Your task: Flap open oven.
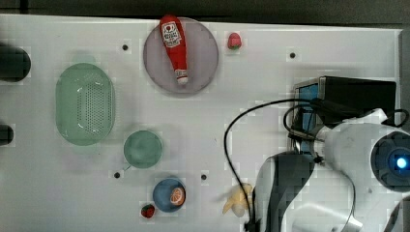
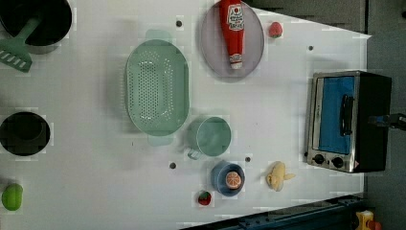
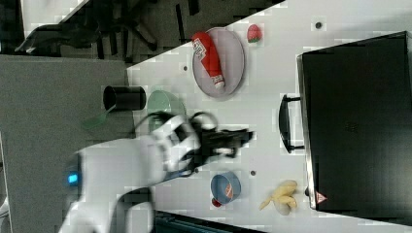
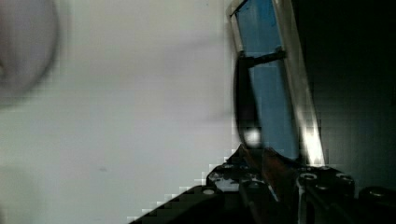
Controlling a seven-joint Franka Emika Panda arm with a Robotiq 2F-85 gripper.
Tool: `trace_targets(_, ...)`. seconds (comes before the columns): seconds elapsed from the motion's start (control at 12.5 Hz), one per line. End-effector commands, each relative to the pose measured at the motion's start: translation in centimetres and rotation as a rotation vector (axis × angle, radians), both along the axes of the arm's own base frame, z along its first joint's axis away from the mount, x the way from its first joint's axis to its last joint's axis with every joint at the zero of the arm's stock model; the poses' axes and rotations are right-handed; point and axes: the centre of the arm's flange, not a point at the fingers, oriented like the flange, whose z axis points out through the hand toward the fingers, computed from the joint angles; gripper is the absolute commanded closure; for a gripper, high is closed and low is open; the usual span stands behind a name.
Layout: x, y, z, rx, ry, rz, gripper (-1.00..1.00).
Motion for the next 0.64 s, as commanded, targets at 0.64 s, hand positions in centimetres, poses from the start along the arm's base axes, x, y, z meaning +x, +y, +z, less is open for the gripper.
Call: trace_targets(0.64, 0.9, -4.0, -9.3, -0.065, 0.083, 0.248, 0.65)
